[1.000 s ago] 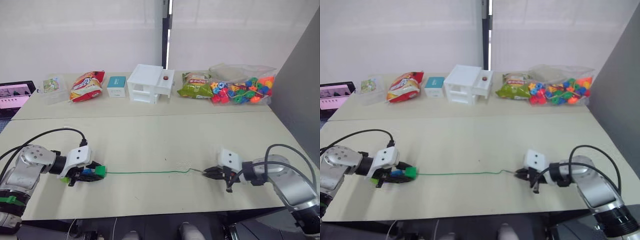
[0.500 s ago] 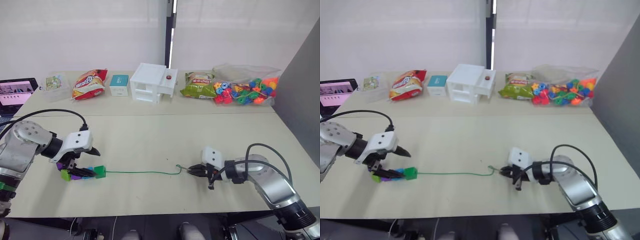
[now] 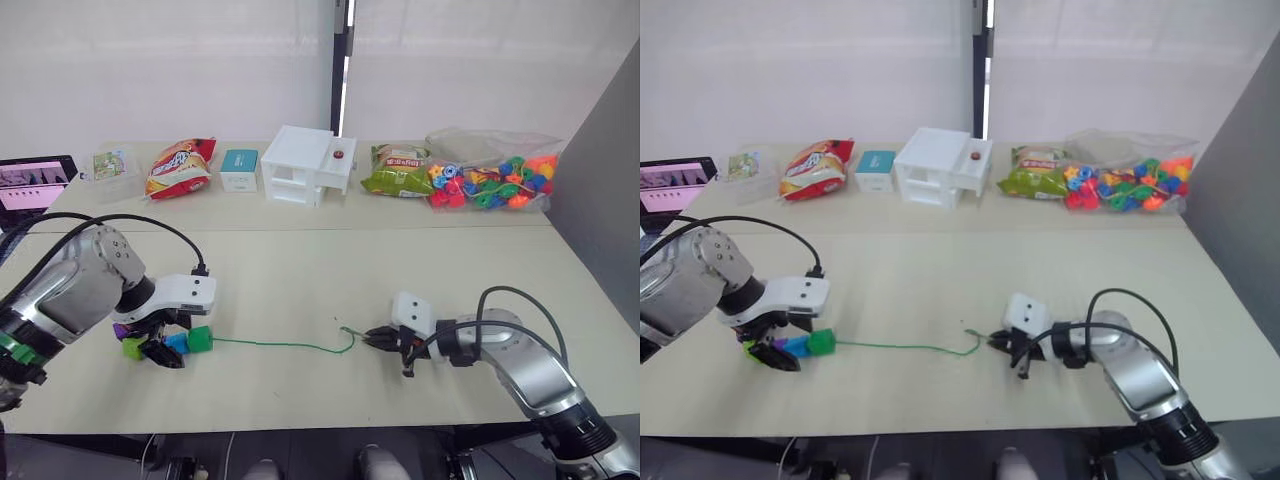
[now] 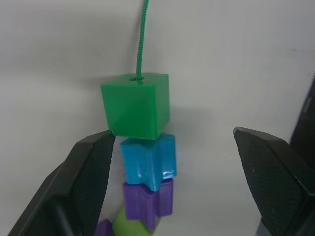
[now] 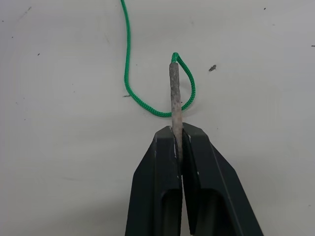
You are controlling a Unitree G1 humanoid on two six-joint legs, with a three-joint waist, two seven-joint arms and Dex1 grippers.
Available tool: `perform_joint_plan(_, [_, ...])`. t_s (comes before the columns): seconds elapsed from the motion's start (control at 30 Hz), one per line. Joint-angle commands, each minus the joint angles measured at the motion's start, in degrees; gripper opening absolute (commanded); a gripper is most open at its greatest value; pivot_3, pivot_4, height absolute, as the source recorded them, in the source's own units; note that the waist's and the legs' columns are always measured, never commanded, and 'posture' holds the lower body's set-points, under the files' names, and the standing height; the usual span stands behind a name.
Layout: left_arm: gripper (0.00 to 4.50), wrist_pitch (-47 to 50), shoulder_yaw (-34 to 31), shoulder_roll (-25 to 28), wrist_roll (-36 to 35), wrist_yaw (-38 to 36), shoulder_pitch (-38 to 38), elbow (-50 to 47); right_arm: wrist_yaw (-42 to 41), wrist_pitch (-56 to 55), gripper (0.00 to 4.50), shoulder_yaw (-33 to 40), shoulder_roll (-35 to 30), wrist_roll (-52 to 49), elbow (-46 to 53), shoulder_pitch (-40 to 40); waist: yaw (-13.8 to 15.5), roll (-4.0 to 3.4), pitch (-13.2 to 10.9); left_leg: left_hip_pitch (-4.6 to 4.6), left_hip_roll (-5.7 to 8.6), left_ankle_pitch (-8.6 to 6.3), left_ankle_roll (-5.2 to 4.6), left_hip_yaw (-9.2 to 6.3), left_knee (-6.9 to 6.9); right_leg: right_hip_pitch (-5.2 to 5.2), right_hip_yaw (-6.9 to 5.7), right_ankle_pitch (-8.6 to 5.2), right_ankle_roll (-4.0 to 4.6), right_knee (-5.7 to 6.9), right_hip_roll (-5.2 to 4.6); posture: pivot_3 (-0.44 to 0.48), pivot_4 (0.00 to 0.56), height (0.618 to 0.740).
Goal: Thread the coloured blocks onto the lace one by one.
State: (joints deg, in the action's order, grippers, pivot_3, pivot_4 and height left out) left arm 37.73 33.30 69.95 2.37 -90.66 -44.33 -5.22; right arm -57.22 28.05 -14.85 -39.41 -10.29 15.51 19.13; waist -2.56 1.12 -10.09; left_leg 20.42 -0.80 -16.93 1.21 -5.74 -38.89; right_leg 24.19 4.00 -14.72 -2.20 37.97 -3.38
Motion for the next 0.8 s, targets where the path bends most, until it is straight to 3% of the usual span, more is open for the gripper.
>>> perform_joint_plan(0.03, [4.04,0.25,-0.23,-2.04,2.09,0.27,1.2,-0.35,0.73,1.16,0.0,0.9,0.1,-0.86,2.83,-0.45,0.01,0.0,0.0,0.01,-0.01,0.0,0.0,-0.01,0.0,0.0,0.0,0.0,0.0,-0.01,0.0,0.0,0.15,0.74])
perform_joint_plan(0.23, [4.04,-0.23,-0.54,-5.22,4.9,0.3,1.43,0.23,1.41,3.1,0.0,1.17,0.0,-1.39,4.69,-1.47,0.02,0.02,-0.01,0.06,-0.01,0.0,0.0,-0.02,-0.01,0.04,-0.01,0.0,0.0,0.01,0.0,0.0,0.15,0.74])
perform_joint_plan(0.5, [4.04,-2.36,-2.34,-4.38,5.44,-1.83,-1.73,1.74,1.81,3.62,0.0,1.43,0.06,-1.33,5.16,-2.02,0.02,0.02,-0.01,0.08,0.0,0.0,0.0,-0.03,-0.05,0.04,-0.01,0.0,0.0,0.0,0.0,0.0,0.15,0.74])
perform_joint_plan(0.8, [4.04,-1.28,-1.73,-7.58,7.4,0.48,0.67,1.47,2.88,5.11,0.0,1.48,0.67,-1.93,6.41,-1.58,0.01,0.02,-0.01,0.07,0.0,0.0,0.0,-0.03,-0.05,0.03,-0.01,0.0,0.0,0.02,-0.01,0.0,0.15,0.74])
